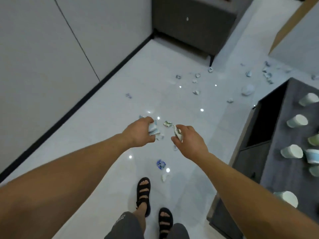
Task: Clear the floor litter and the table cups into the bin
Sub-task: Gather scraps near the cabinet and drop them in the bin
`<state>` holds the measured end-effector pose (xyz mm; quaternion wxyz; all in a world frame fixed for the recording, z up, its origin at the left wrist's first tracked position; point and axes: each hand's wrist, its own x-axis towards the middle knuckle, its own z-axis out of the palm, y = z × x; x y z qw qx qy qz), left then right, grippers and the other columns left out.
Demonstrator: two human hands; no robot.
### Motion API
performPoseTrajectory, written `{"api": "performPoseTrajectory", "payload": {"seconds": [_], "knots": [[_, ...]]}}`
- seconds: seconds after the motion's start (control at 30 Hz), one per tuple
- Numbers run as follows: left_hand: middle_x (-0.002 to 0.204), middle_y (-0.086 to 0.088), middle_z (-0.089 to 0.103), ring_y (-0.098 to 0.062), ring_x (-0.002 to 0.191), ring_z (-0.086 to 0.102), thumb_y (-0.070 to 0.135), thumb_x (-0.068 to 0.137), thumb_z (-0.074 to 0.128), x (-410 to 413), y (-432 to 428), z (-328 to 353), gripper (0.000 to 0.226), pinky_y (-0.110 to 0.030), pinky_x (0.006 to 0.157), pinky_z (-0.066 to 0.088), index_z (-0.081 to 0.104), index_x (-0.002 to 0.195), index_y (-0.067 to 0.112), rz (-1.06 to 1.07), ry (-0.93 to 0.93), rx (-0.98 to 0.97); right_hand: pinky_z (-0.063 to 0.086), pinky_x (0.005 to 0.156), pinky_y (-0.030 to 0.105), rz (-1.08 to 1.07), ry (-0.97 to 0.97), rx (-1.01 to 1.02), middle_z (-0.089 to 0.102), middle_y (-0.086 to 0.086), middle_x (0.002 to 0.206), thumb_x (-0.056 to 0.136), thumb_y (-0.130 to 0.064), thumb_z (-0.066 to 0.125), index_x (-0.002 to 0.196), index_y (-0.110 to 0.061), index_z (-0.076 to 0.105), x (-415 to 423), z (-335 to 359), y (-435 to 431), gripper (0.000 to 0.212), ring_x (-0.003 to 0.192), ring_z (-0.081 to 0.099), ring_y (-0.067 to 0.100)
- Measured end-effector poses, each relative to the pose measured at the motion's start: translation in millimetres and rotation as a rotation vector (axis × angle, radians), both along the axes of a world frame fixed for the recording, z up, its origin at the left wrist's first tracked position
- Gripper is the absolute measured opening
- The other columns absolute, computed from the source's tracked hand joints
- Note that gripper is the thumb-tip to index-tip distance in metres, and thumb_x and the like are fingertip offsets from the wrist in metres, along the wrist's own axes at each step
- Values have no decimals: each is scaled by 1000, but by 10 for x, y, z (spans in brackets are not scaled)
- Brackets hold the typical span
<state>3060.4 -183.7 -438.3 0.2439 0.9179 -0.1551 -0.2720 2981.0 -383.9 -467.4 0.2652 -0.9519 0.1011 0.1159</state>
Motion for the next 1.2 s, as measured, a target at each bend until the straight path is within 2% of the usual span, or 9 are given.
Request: {"api": "performPoseTrajectory", "payload": {"seconds": [0.2, 0.33, 0.43, 0.6, 0.67, 0.87, 1.0, 1.1, 1.2], "knots": [[133, -5, 52, -24, 115, 55, 38, 79, 71, -899, 1089, 738, 72, -29, 91, 44, 39, 140, 19, 318, -56, 18, 43, 81, 32, 372, -42, -86, 52, 5, 127, 92, -43, 53, 134, -27, 48, -93, 784, 881, 45, 103, 59, 28], [132, -5, 51, -24, 111, 55, 39, 80, 70, -1482, 1864, 1025, 71, -29, 86, 45, 37, 141, 21, 528, -87, 17, 42, 77, 31, 600, -51, -107, 53, 4, 123, 92, -43, 54, 131, -25, 49, -216, 1046, 1691, 43, 102, 58, 27], [132, -4, 50, -23, 109, 55, 39, 80, 69, -1933, 2513, 1139, 70, -29, 83, 44, 38, 140, 21, 675, -117, 26, 42, 77, 29, 755, -78, -105, 53, 4, 124, 92, -44, 53, 133, -26, 48, -392, 1175, 2426, 45, 101, 58, 26], [128, -3, 52, -19, 99, 54, 40, 79, 70, -2681, 3629, 1089, 67, -27, 75, 43, 41, 137, 22, 899, -98, 15, 46, 85, 30, 967, -92, -64, 51, 2, 130, 92, -46, 53, 140, -28, 43, -794, 1301, 3764, 52, 105, 57, 23], [128, -2, 52, -20, 100, 55, 40, 79, 70, -2981, 4112, 1050, 67, -27, 76, 43, 41, 136, 23, 972, -87, 10, 45, 84, 28, 1055, -90, -89, 50, 1, 132, 93, -47, 51, 140, -29, 42, -946, 1304, 4309, 52, 106, 57, 22], [128, -1, 53, -20, 110, 55, 45, 79, 68, -3885, 5582, 1053, 64, -29, 89, 45, 43, 134, 22, 1125, -70, 36, 41, 81, 23, 1159, -58, -87, 52, -1, 129, 93, -47, 52, 140, -27, 43, -1388, 1254, 5846, 52, 106, 56, 20], [120, 0, 56, -20, 101, 56, 40, 78, 69, -4216, 6352, 1047, 55, -26, 78, 43, 49, 126, 21, 1197, -53, 47, 44, 77, 25, 1212, -39, -52, 54, -1, 120, 92, -45, 54, 135, -28, 48, -1659, 1216, 6699, 46, 96, 58, 19], [108, 1, 58, -17, 88, 55, 36, 79, 69, -4249, 6797, 991, 41, -23, 64, 42, 51, 114, 23, 1228, -70, 26, 45, 77, 26, 1264, -33, -62, 54, -1, 120, 92, -46, 54, 136, -28, 46, -1732, 1185, 7235, 48, 96, 59, 20], [105, 1, 54, -19, 90, 55, 36, 80, 68, -4159, 7183, 882, 43, -26, 67, 42, 50, 115, 20, 1241, -63, 18, 49, 82, 30, 1306, -19, -64, 53, 0, 123, 92, -46, 54, 137, -27, 45, -1671, 1097, 7723, 50, 99, 59, 21]]}}
